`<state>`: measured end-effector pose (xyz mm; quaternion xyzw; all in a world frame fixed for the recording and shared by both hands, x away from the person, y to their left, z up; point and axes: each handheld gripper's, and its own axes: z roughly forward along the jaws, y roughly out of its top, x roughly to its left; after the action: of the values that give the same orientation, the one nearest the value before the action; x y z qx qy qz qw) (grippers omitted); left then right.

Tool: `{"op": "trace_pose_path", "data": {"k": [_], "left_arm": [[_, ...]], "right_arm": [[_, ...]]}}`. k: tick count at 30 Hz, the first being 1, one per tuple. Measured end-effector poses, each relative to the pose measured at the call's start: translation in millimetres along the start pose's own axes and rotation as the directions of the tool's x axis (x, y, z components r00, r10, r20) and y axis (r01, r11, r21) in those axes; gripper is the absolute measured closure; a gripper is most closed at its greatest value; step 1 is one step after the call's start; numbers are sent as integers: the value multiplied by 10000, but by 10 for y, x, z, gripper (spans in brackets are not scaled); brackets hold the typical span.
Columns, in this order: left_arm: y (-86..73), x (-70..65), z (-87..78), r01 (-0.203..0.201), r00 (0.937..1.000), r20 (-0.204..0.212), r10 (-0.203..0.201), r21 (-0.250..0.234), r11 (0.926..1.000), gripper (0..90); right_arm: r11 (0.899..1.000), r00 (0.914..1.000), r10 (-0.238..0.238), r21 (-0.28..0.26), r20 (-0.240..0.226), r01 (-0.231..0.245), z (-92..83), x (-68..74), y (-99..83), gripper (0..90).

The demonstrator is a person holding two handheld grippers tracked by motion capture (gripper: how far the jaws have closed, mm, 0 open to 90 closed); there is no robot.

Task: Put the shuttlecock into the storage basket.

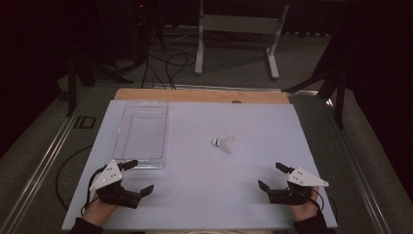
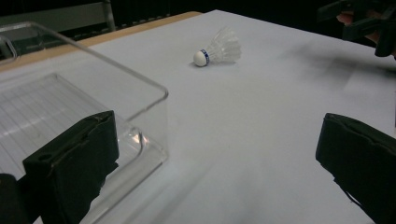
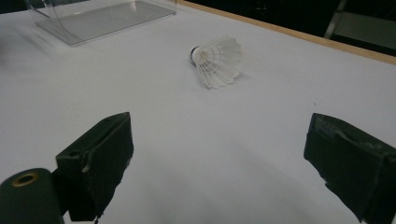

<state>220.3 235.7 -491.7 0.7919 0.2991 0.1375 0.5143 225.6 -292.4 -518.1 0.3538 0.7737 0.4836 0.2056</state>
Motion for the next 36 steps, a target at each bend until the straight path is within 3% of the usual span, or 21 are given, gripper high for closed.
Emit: {"op": "trace_pose_path", "data": {"k": [9,13,15,18,22,28,30,36], "left_arm": [[248,-55,17,-653,9964,588,613,677,9956,1],[375,-80,70,-1178,9907,823,1086,1168,9861,1],[427,-86,94,-1257,9884,1008,1133,1273,9839,1],[537,-105,136,-1641,9822,1172,1469,1540,9743,1],[599,-115,179,-1823,9782,1302,1616,1668,9690,1],[690,-162,338,-2403,9653,1602,2063,2357,9416,1],[710,-172,379,-2406,9637,1760,2009,2452,9391,1],[775,-234,492,-2815,9497,2204,2225,2889,9151,1]], "right_arm": [[10000,10000,5,21,-98,-5,2,8,5,83],[10000,9999,3,7,-150,-3,2,7,5,83],[10000,9999,-21,21,-150,22,2,9,8,83],[10000,9998,-16,58,-185,17,6,7,6,84],[10000,9998,-18,81,-202,20,7,6,6,83],[10000,9997,-7,76,-234,9,5,8,9,84],[10000,9997,-14,79,-244,16,7,10,8,84],[9999,9994,-26,117,-333,30,14,16,10,84]]}}
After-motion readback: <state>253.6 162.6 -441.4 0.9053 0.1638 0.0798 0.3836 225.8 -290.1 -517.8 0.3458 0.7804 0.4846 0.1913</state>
